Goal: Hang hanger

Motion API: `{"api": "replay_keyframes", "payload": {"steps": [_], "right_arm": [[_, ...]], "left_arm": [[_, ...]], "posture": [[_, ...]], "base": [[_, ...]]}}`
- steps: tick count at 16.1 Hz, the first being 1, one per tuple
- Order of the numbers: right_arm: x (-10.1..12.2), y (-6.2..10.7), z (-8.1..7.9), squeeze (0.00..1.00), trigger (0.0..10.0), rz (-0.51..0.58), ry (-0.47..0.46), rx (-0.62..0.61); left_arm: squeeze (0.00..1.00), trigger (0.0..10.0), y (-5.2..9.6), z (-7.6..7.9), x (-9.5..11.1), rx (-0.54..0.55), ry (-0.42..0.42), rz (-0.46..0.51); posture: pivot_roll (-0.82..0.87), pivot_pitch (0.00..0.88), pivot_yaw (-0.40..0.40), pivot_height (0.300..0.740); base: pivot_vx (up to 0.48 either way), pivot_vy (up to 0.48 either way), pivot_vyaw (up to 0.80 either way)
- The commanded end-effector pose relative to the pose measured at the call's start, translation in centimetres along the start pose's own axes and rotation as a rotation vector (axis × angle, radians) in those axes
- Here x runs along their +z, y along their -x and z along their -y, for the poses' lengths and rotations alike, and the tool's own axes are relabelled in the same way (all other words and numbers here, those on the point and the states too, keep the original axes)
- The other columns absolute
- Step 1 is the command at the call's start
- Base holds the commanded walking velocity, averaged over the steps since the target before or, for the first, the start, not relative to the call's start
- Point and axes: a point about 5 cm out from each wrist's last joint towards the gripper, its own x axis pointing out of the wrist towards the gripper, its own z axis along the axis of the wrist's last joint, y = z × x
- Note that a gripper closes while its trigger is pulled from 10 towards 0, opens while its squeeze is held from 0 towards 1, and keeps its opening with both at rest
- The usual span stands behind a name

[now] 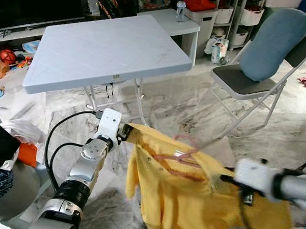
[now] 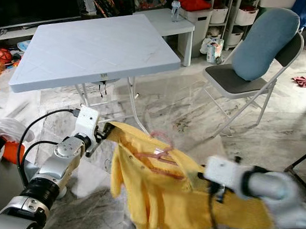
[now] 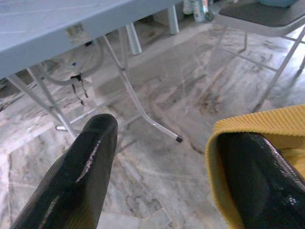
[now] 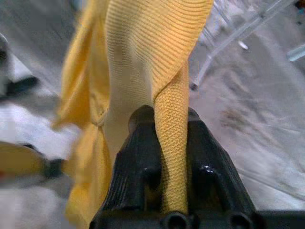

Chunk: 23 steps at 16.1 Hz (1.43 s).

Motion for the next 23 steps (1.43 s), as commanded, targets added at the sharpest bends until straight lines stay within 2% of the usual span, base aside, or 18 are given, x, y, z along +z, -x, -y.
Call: {"api": "replay_keyframes", "payload": {"steps": [1, 3, 6, 8, 9, 12, 14, 15, 17, 18, 20, 21, 22, 23], "right_arm": [[0.3, 2.3, 1.4, 0.00, 10.0, 0.012, -0.025, -0.017], [1.7, 5.6, 3.0, 0.00, 10.0, 0.087, -0.065, 0.001], [1.7, 9.3, 4.6, 0.00, 10.0, 0.069, -0.073, -0.017], [2.5, 10.2, 5.2, 0.00, 10.0, 0.128, -0.108, -0.053], [2.7, 10.2, 5.3, 0.00, 10.0, 0.136, -0.102, -0.064], [2.2, 9.4, 6.8, 0.00, 10.0, 0.075, 0.004, -0.234], [3.0, 8.6, 6.6, 0.00, 10.0, 0.157, -0.022, -0.222], [1.6, 7.9, 6.4, 0.00, 10.0, -0.021, 0.080, -0.195], [0.1, 6.6, 5.3, 0.00, 10.0, -0.134, 0.159, -0.115], [-0.1, 6.2, 5.1, 0.00, 10.0, -0.140, 0.177, -0.099], [-0.3, 5.8, 6.3, 0.00, 10.0, -0.171, 0.209, -0.197], [-0.4, 6.1, 7.2, 0.00, 10.0, -0.185, 0.232, -0.262], [-0.2, 6.5, 7.8, 0.00, 10.0, -0.167, 0.215, -0.302], [0.0, 7.0, 8.0, 0.00, 10.0, -0.158, 0.219, -0.311]], "left_arm": [[0.00, 10.0, 0.4, -2.8, -0.1, 0.107, 0.000, -0.013], [0.00, 10.0, 0.4, -2.9, -0.5, 0.101, -0.007, -0.030], [0.00, 10.0, 0.3, -2.5, -0.7, 0.081, -0.011, -0.042], [0.00, 10.0, 0.2, -2.0, -0.8, 0.059, -0.011, -0.048], [0.00, 10.0, 0.2, -1.9, -0.8, 0.051, -0.011, -0.048], [0.00, 10.0, 0.1, -1.4, -0.8, 0.022, -0.011, -0.053], [0.00, 10.0, 0.2, -1.1, -1.4, 0.008, -0.015, -0.081], [0.00, 10.0, 0.4, -0.8, -1.4, -0.002, 0.000, -0.076], [0.00, 10.0, 0.3, -0.9, -0.8, 0.014, 0.024, -0.047], [0.00, 10.0, 0.2, -0.9, -0.5, 0.016, 0.024, -0.040], [0.00, 10.0, 0.1, -1.1, -0.3, 0.020, 0.020, -0.037], [0.00, 10.0, 0.2, -1.2, -0.3, 0.018, 0.016, -0.041], [0.00, 10.0, 0.3, -1.2, -0.7, 0.018, 0.012, -0.053], [0.00, 10.0, 0.3, -1.1, -1.0, 0.015, 0.009, -0.064]], "posture": [[-0.17, 0.000, 0.078, 0.740], [-0.18, 0.000, 0.081, 0.740], [-0.20, 0.000, 0.093, 0.740], [-0.20, 0.000, 0.100, 0.740], [-0.20, 0.000, 0.104, 0.740], [-0.20, 0.000, 0.100, 0.740], [-0.19, 0.000, 0.096, 0.740], [-0.19, 0.000, 0.094, 0.740], [-0.18, 0.000, 0.085, 0.740], [-0.18, 0.000, 0.082, 0.740], [-0.18, 0.000, 0.082, 0.740], [-0.18, 0.000, 0.083, 0.740], [-0.18, 0.000, 0.083, 0.740], [-0.18, 0.000, 0.083, 0.740]], "base": [[0.000, 0.000, 0.00], [0.000, 0.000, 0.00], [0.000, 0.000, 0.00], [0.000, 0.000, 0.00], [0.000, 0.000, 0.00], [0.000, 0.000, 0.00], [0.000, 0.000, 0.00], [0.000, 0.000, 0.00], [0.000, 0.000, 0.00], [0.000, 0.000, 0.00], [0.000, 0.000, 0.00], [0.000, 0.000, 0.00], [0.000, 0.000, 0.00], [0.000, 0.000, 0.00]]}}
